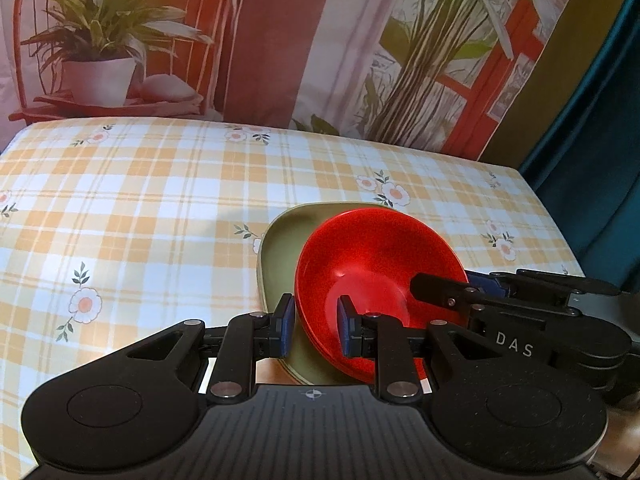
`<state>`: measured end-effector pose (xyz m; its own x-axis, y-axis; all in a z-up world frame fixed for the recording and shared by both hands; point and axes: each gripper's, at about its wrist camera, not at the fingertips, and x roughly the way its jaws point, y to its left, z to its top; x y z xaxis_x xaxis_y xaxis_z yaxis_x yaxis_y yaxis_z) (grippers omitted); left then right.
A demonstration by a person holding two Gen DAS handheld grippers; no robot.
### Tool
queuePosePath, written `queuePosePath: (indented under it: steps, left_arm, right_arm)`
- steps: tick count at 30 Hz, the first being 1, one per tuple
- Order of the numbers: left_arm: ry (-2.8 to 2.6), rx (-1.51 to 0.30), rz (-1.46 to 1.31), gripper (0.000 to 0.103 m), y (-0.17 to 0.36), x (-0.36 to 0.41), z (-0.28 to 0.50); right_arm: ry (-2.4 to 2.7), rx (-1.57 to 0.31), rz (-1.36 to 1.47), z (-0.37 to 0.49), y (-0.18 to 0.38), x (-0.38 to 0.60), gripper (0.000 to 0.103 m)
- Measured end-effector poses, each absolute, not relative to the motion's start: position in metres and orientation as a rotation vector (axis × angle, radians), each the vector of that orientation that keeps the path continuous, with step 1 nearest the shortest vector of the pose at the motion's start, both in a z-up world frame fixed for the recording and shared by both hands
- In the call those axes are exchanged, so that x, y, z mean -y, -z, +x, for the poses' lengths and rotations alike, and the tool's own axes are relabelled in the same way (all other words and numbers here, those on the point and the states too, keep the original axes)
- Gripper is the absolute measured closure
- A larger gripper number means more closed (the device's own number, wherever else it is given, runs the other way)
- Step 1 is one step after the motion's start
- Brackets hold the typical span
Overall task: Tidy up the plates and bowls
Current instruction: 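Carry the nested red bowls over the stacked green plates, then lower the red bowls into the top green plate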
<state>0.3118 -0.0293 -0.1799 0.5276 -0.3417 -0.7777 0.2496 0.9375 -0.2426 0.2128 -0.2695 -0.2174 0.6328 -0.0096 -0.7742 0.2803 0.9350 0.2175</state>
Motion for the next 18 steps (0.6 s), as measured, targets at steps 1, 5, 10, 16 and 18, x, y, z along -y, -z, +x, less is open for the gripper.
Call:
queuePosePath:
  steps: [1, 5, 10, 16, 18]
  left_arm:
    - [0.353, -0.95, -0.105, 0.079, 0.18, 0.029, 0.312]
    - [0.338, -0.943, -0.095, 0.079, 0.178, 0.028, 0.311]
    - [0.317, -0.928, -0.084, 0.079, 0.173, 0.024, 0.307]
    - [0.299, -0.905, -0.059, 0.078, 0.161, 0.021, 0.299]
    - [0.291, -0.894, -0.052, 0.078, 0.155, 0.02, 0.294]
  right_arm:
    - [0.17, -0.875, 0.334, 0.213, 0.217, 0.269, 0.084]
    - [0.179, -0.876, 0.336, 0.21, 0.217, 0.269, 0.084]
    - [0.188, -0.87, 0.335, 0.204, 0.214, 0.27, 0.083]
    - [0.194, -0.843, 0.318, 0.196, 0.199, 0.267, 0.082]
    - [0.199, -0.832, 0.308, 0.193, 0.193, 0.265, 0.082]
